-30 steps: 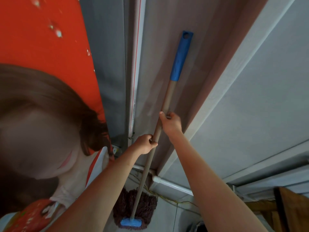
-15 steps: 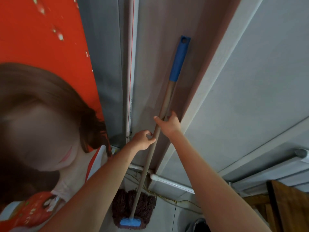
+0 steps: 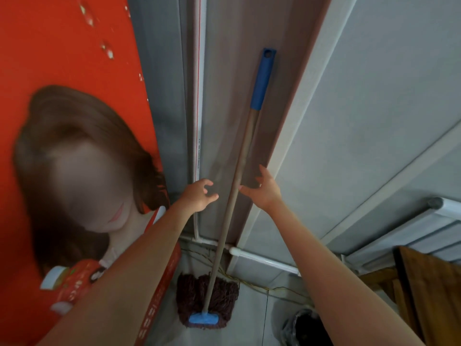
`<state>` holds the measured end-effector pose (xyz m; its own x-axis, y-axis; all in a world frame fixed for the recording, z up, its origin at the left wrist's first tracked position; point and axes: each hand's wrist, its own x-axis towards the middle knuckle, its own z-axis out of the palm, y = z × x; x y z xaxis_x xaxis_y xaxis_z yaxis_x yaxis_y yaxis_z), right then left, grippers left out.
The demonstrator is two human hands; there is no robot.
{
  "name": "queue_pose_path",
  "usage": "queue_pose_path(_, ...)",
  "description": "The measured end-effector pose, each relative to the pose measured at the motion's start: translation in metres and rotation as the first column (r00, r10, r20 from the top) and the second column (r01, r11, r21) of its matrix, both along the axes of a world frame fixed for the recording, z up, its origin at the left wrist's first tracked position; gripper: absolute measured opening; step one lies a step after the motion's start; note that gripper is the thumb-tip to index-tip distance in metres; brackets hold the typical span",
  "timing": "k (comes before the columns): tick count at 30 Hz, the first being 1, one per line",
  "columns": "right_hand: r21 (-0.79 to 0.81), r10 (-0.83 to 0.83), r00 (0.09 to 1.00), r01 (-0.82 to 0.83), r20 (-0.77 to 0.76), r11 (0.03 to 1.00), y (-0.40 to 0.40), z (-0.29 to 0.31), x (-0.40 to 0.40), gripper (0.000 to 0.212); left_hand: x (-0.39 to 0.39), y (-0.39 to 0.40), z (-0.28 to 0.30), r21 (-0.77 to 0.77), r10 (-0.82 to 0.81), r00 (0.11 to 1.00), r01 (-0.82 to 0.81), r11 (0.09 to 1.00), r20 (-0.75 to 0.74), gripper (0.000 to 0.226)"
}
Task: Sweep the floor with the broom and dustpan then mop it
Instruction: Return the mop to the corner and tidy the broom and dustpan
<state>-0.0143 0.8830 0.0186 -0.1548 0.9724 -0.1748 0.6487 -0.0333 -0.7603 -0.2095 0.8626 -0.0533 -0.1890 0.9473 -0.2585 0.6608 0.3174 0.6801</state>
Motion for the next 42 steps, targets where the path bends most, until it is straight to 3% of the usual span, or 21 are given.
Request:
queue_pose_path(10, -0.045, -0.022, 0.985, 0.031, 0.171, 0.999, -0.092, -0.001, 0.04, 0.099, 0.001, -0.075, 0.017, 0.036, -0.182, 0.98, 0.185, 0.982, -0.076, 0.052)
queue_pose_path(17, -0.127, -0.041, 0.907, 0.103, 0.418, 0.987, -0.202, -0.02, 0.091, 0.095, 0.032, -0.143, 0.01, -0.083, -0.421, 0.896, 0.413, 0.907, -0.141, 0.056)
queue_pose_path(21, -0.179, -0.077, 0.841, 0.202, 0.536, 0.963, -0.272, -0.034, 0.131, 0.096, 0.068, -0.181, 0.002, -0.134, -0.554, 0.812, 0.537, 0.833, -0.185, 0.058)
queue_pose_path(27, -0.244, -0.099, 0.732, 0.347, 0.674, 0.905, -0.373, -0.042, 0.203, 0.093, 0.139, -0.241, -0.004, -0.177, -0.751, 0.611, 0.734, 0.656, -0.25, 0.061)
queue_pose_path(32, -0.288, -0.11, 0.674, 0.45, 0.731, 0.845, -0.444, -0.041, 0.246, 0.094, 0.187, -0.291, -0.012, -0.221, -0.831, 0.507, 0.804, 0.552, -0.228, 0.06)
queue_pose_path(42, -0.377, 0.027, 0.639, 0.418, 0.769, 0.826, -0.534, -0.048, 0.314, 0.087, 0.255, -0.377, -0.022, -0.239, -0.812, 0.543, 0.777, 0.582, -0.214, 0.061)
